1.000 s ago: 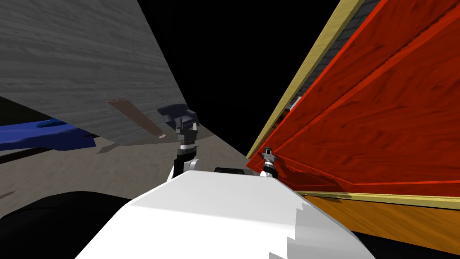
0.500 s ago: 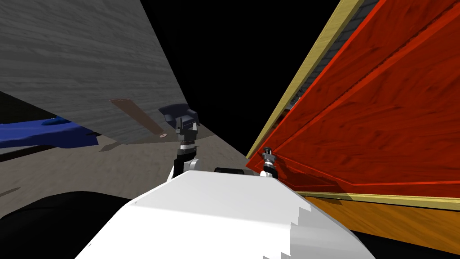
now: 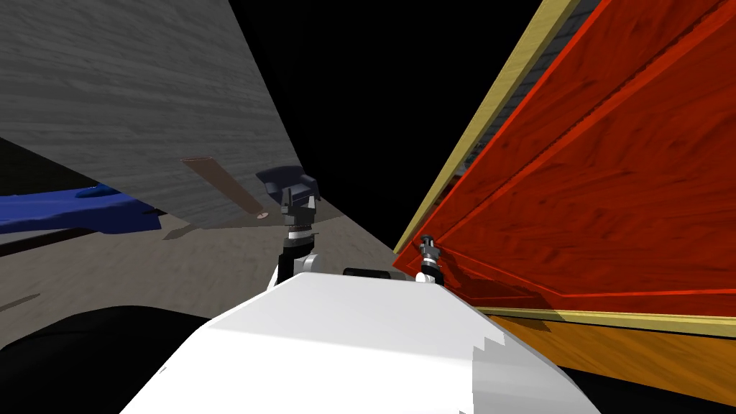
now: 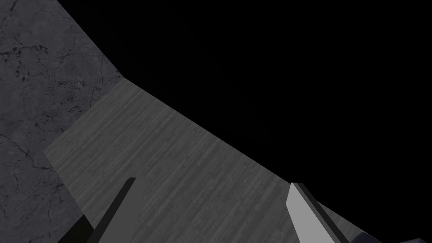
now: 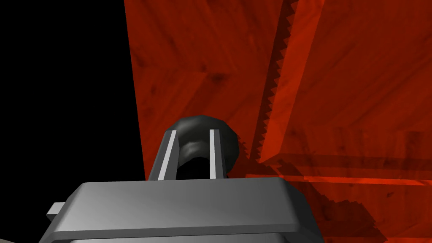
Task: Pull the door open
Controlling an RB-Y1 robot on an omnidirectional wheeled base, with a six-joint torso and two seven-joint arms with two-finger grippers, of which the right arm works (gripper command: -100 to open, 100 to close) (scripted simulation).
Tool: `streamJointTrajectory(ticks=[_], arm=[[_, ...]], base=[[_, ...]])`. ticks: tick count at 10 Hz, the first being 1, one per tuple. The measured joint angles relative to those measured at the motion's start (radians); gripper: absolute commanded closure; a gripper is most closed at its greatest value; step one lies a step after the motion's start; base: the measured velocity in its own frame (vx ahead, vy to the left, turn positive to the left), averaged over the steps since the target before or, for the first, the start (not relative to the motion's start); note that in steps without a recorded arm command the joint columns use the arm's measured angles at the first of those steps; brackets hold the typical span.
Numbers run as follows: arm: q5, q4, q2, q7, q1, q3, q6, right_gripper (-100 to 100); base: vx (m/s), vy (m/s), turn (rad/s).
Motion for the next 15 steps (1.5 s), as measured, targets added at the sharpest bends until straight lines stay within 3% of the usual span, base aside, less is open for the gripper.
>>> streamJointTrajectory(ticks=[4, 6, 9, 10, 11, 12, 14, 15], arm=[[-0.011, -0.029, -0.005, -0.051, 0.007, -0.001, 0.003, 100], [-0.007, -0.034, -0.027, -0.066, 0.005, -0.002, -0.014, 100], [0.008, 0.001, -0.052, -0.119, 0.009, 0.026, -0.030, 100], [0.013, 0.023, -0.049, -0.137, 0.003, 0.035, -0.037, 100], [0.011, 0.001, -0.052, -0.133, 0.021, 0.036, -0.034, 100], [0.013, -0.017, -0.071, -0.141, 0.038, 0.043, -0.033, 100], [0.020, -0.029, -0.097, -0.170, 0.050, 0.060, -0.032, 100], [0.025, -0.025, -0.100, -0.181, 0.053, 0.069, -0.036, 100]], base=[[-0.032, 0.004, 0.035], [-0.163, 0.050, 0.084], [-0.181, 0.018, 0.105], [-0.059, 0.010, 0.008], [-0.163, -0.001, 0.164], [-0.222, -0.039, 0.195], [-0.190, -0.020, 0.110], [-0.087, 0.002, 0.007]])
